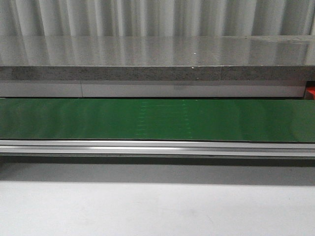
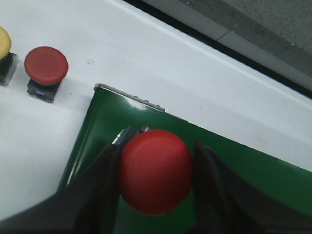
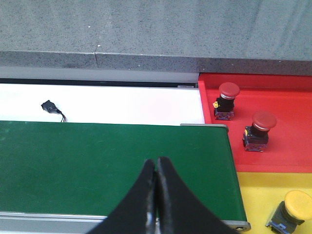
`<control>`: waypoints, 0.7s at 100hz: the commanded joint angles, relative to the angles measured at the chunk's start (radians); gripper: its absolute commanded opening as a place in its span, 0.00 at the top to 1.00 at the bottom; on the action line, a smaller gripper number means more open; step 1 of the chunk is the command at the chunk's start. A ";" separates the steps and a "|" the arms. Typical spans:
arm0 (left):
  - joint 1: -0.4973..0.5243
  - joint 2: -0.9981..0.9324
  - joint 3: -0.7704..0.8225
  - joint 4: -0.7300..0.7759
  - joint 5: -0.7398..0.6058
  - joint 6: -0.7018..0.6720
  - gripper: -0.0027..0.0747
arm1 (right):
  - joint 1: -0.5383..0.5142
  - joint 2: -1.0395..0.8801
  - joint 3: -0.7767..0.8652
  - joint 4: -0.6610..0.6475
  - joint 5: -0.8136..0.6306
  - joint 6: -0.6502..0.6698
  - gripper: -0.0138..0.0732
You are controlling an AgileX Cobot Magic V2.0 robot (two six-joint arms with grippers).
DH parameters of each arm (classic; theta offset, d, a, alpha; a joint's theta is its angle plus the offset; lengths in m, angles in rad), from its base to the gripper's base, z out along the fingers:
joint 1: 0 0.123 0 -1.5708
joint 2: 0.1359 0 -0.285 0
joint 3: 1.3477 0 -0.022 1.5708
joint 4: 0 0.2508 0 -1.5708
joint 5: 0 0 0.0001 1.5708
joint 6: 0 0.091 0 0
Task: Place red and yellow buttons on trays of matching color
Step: 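Carry the red button with the left gripper over the belt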
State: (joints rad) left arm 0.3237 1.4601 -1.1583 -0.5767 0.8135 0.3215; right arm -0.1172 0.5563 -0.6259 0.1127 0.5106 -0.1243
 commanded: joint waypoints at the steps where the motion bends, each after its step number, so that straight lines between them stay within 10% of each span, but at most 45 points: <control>1: 0.001 -0.028 -0.032 -0.050 -0.028 0.022 0.99 | 0.004 0.000 -0.024 -0.002 -0.072 -0.006 0.92; 70: -0.011 0.012 0.106 -0.049 -0.118 0.073 0.99 | 0.004 0.000 -0.024 -0.002 -0.072 -0.006 0.92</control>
State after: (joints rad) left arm 0.3237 1.4809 -1.0299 -0.5849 0.7307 0.3932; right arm -0.1172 0.5563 -0.6259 0.1127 0.5106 -0.1243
